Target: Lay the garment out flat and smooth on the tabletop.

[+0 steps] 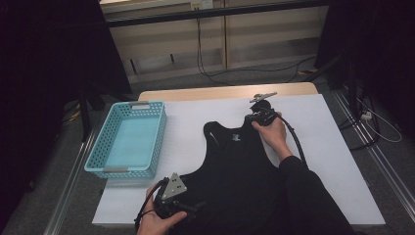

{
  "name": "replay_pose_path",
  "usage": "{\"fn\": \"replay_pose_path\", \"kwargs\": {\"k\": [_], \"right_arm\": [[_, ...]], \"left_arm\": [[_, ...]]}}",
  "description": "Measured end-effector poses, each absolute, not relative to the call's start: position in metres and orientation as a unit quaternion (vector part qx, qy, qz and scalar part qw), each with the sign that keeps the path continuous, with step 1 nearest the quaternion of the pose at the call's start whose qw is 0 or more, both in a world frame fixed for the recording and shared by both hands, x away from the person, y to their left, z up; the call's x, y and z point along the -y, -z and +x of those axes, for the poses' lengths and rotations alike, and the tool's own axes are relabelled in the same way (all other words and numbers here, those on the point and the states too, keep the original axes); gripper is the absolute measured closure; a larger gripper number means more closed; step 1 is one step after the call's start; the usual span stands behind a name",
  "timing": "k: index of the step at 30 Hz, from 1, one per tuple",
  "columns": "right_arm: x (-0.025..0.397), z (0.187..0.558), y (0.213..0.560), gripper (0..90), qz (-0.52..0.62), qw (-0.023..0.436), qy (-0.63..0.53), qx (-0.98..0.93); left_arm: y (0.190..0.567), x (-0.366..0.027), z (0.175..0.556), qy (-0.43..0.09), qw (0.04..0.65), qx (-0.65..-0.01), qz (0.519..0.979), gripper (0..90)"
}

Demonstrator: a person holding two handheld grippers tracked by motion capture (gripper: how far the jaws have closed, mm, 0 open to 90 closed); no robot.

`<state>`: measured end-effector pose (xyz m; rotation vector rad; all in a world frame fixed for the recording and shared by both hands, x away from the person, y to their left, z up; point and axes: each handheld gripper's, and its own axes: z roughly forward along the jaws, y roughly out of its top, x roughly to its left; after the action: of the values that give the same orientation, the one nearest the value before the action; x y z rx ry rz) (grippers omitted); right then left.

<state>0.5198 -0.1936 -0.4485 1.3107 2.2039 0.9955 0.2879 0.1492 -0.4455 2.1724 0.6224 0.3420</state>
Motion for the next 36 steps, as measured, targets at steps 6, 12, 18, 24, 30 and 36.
{"fn": "replay_pose_path", "kwargs": {"k": [6,12,18,24,30,36], "right_arm": [[0.187,0.525,0.456,88.0,0.472,0.197,-0.339,-0.790],[0.180,0.517,0.448,74.7,0.457,0.206,-0.349,-0.792],[0.151,0.499,0.436,76.6,0.403,0.187,-0.382,-0.810],[0.110,0.490,0.448,79.3,0.360,0.165,-0.383,-0.835],[0.090,0.493,0.453,77.0,0.354,0.151,-0.393,-0.835],[0.076,0.496,0.449,75.7,0.350,0.149,-0.397,-0.835]], "left_arm": [[0.446,-0.150,0.288,-0.136,0.418,-0.249,0.863,6.0],[0.445,-0.151,0.289,-0.140,0.417,-0.249,0.863,6.0],[0.445,-0.150,0.288,-0.137,0.417,-0.249,0.863,6.0],[0.446,-0.150,0.288,-0.136,0.415,-0.248,0.864,6.0],[0.446,-0.150,0.288,-0.135,0.415,-0.246,0.865,6.1],[0.446,-0.149,0.288,-0.135,0.413,-0.242,0.868,6.2]]}}
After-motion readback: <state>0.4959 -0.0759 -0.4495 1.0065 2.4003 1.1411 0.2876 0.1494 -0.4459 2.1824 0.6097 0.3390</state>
